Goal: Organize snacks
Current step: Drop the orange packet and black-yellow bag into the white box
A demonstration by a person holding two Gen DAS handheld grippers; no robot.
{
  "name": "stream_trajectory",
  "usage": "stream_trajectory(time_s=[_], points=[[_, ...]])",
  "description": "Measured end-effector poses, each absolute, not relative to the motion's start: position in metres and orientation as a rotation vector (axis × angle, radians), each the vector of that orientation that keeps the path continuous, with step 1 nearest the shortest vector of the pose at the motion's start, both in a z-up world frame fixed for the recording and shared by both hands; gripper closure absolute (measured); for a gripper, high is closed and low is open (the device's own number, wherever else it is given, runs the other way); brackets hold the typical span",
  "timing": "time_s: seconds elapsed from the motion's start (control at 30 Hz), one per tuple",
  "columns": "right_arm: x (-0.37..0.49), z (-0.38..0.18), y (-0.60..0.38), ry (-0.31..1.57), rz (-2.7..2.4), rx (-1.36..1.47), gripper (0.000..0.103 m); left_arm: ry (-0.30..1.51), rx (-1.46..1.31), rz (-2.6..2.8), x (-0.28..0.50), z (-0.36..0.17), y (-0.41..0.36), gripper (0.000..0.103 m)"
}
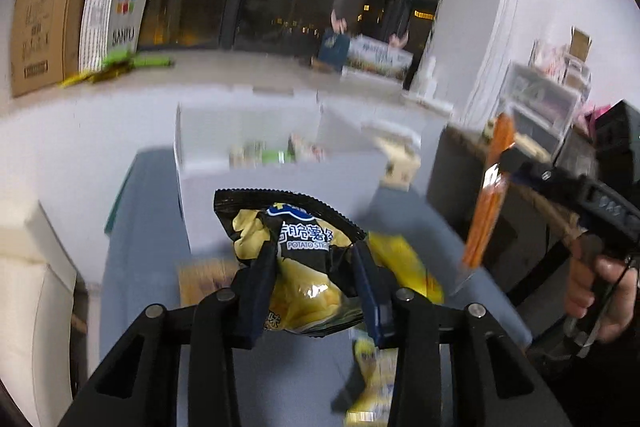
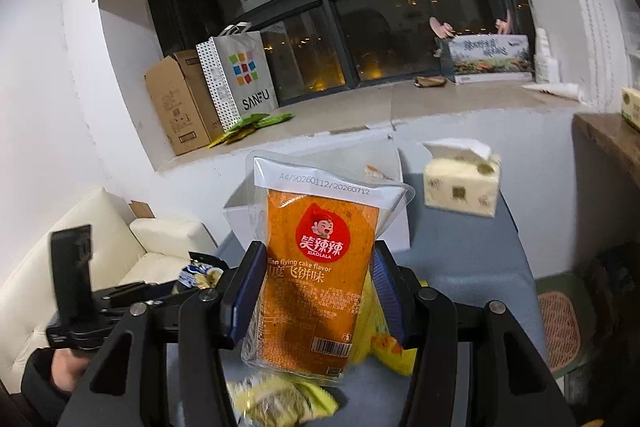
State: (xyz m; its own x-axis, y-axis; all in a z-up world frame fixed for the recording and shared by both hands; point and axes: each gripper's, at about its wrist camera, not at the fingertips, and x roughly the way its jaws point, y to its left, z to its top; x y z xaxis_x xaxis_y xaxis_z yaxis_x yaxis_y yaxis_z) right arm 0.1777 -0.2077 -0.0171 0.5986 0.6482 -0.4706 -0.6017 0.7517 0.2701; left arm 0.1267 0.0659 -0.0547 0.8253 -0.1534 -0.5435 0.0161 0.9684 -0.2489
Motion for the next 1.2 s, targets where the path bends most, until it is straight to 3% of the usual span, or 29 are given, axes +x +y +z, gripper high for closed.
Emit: stream_trajectory(time_s=[0.23,0.47,0.53,0.57,0.6,0.67,0.73,1.2], points=[[0.252,0.023,-0.16,0.589,0.774,0.074,0.046,0.489,-0.166,-0.047,0.204,0.01,0.104,0.061],[0.354,0.035,-0.084,0.719,0.744,-0.011,0.046,0.532,-0.143,-0.017,0.283,0.007,0.133,0.061],[0.373,0.026,-0.07,0.768,0.735,-0.024,0.046,0.579,-0.142,-0.003,0.301,-0.004,0.14,0.055],[0.385,0.018,-0.059,0.813,0.742,-0.037,0.044,0.618,-0.153,0.017,0.311,-0.013,0.146,0.032],[0.393,0.012,-0.053,0.842,0.744,-0.047,0.041,0.641,-0.16,0.041,0.314,-0.02,0.149,0.0],[0.406,0.001,-0.041,0.893,0.715,-0.062,0.017,0.656,-0.17,0.077,0.317,-0.032,0.156,0.0],[0.409,-0.003,-0.039,0.889,0.673,-0.058,0.001,0.67,-0.19,0.076,0.312,-0.04,0.158,0.0],[0.32,0.037,-0.086,0.684,0.77,-0.053,0.0,0.53,-0.111,0.013,0.203,-0.001,0.127,0.0]])
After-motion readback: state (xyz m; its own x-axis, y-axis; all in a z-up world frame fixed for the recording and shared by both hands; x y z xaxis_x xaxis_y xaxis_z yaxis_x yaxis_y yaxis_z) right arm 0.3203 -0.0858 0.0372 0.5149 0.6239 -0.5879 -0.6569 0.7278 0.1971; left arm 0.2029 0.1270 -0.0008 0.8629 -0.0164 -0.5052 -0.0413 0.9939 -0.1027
